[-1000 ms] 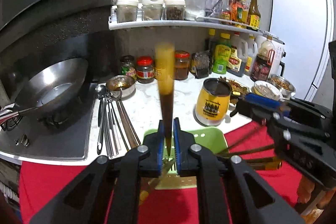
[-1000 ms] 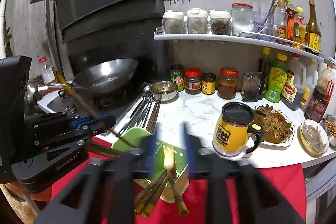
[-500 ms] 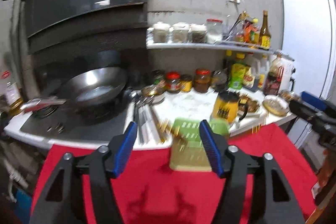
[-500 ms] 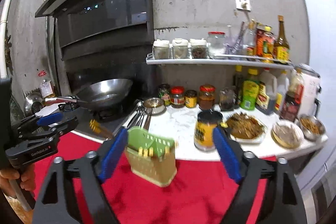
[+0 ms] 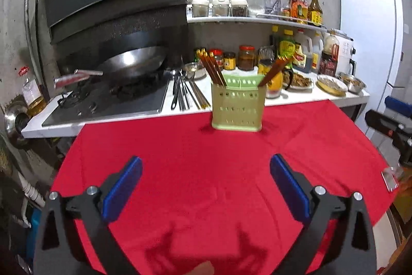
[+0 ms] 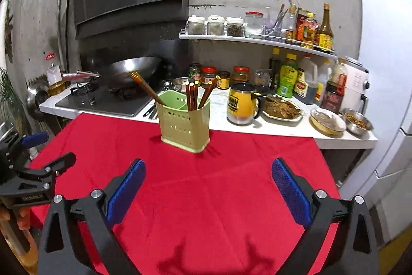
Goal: Organize utensils
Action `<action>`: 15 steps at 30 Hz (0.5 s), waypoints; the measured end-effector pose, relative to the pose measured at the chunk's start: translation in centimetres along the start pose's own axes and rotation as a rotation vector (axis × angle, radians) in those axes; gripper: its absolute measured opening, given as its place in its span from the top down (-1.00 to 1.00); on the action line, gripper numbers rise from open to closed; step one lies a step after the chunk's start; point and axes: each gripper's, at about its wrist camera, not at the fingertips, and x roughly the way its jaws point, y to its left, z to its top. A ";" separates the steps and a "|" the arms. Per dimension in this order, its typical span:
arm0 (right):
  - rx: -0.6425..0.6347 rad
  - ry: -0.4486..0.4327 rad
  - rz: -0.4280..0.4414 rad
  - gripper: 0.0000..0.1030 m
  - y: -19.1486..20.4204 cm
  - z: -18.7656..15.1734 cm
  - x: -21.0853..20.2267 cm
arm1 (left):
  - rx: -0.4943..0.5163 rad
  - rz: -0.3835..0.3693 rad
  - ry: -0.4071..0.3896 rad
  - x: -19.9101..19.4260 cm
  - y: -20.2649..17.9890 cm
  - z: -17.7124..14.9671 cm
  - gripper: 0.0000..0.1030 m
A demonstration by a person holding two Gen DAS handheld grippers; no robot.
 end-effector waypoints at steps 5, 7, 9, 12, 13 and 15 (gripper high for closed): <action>-0.020 0.009 -0.027 -0.89 0.9 -2.0 -2.9 | -0.016 -0.012 0.024 -2.6 0.0 -2.6 -0.88; -0.023 0.023 -0.025 -0.89 1.2 -2.7 -3.3 | -0.011 -0.022 0.037 -3.3 -0.2 -3.5 -0.88; -0.009 0.033 -0.025 -0.89 1.2 -3.6 -3.4 | -0.003 -0.017 0.042 -3.9 -0.4 -4.3 -0.88; 0.007 0.059 -0.027 -0.89 1.2 -4.5 -3.2 | -0.014 -0.006 0.050 -4.3 -0.4 -4.8 -0.88; 0.006 0.063 -0.028 -0.89 1.3 -4.6 -3.2 | -0.017 -0.005 0.054 -4.3 -0.4 -4.8 -0.88; -0.002 0.065 -0.045 -0.89 1.3 -4.6 -3.3 | -0.020 0.006 0.050 -4.5 -0.3 -4.6 -0.88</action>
